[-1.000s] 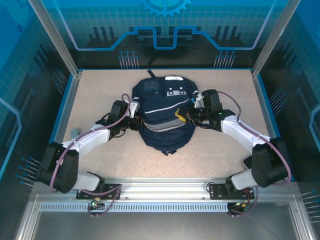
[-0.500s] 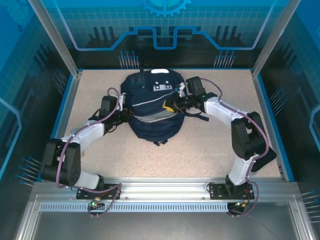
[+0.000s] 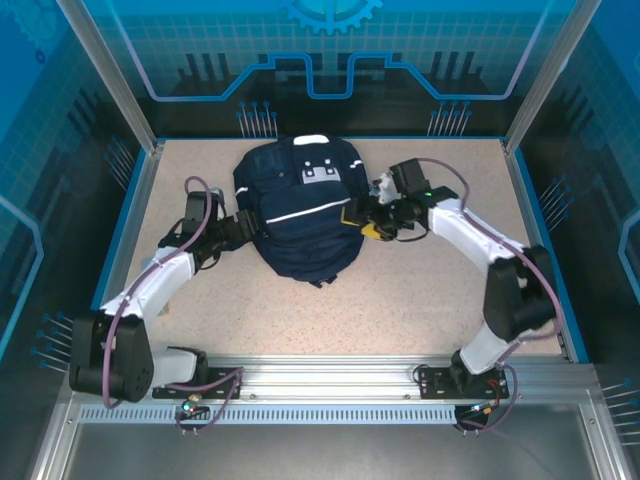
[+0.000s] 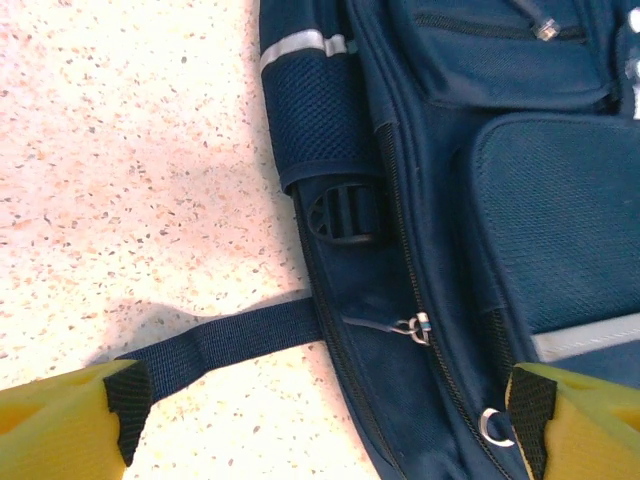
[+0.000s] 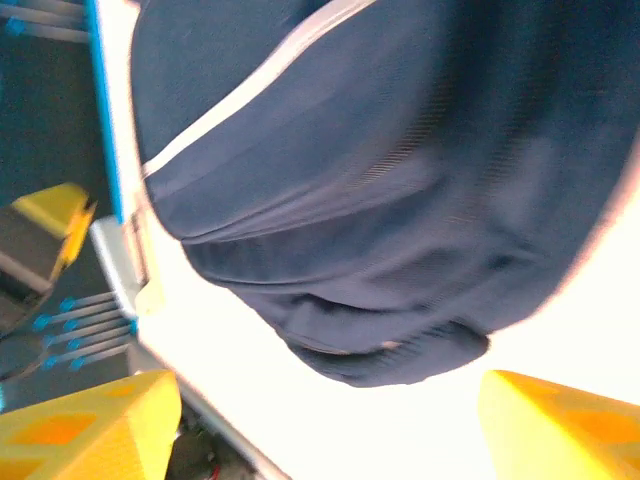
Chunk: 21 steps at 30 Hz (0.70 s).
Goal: Pack books, pencil case, and school supplies into a backpack
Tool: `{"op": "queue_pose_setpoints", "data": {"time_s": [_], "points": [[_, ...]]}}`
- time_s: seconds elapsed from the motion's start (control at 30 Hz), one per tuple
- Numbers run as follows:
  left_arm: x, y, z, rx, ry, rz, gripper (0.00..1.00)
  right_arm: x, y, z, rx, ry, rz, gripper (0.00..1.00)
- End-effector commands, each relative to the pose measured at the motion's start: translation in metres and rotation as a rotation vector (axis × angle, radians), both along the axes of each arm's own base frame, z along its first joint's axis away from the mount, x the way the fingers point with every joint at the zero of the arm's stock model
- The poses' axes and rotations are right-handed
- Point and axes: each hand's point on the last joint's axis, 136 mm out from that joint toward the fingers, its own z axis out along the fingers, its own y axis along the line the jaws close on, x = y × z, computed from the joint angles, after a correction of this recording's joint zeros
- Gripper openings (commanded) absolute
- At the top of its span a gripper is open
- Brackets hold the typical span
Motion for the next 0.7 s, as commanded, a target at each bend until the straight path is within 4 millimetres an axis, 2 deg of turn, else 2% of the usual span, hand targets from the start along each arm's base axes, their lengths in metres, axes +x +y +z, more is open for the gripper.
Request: {"op": "queue_pose_setpoints", "data": {"time_s": [0.0,0.13,0.27,0.43,0.53,0.67], "points": [[-0.015,-0.003,0.026,-0.068,0.005,0.021,0.97,-0.018,-0.077,-0.024,-0.311,0.016,-0.145,0.85],[-0.029,-0.01,0.043,-0.113,-0.01,0.0,0.99,-0.036,-0.156,-0.045,-0.531,0.089,-0.322,0.92],[-0.035,-0.016,0.058,-0.153,-0.041,-0.029,0.99,-0.053,-0.209,-0.049,-0.602,0.15,-0.456,0.99],[-0.037,-0.026,0.068,-0.197,-0.051,-0.069,0.99,-0.085,-0.282,-0.051,-0.766,0.262,-0.673,1.0],[-0.037,-0.03,0.071,-0.214,-0.055,-0.084,0.99,-0.099,-0.31,-0.062,-0.715,0.312,-0.789,0.99],[-0.034,-0.033,0.073,-0.226,-0.063,-0.099,0.99,-0.115,-0.338,-0.069,-0.687,0.368,-0.895,0.98]]}}
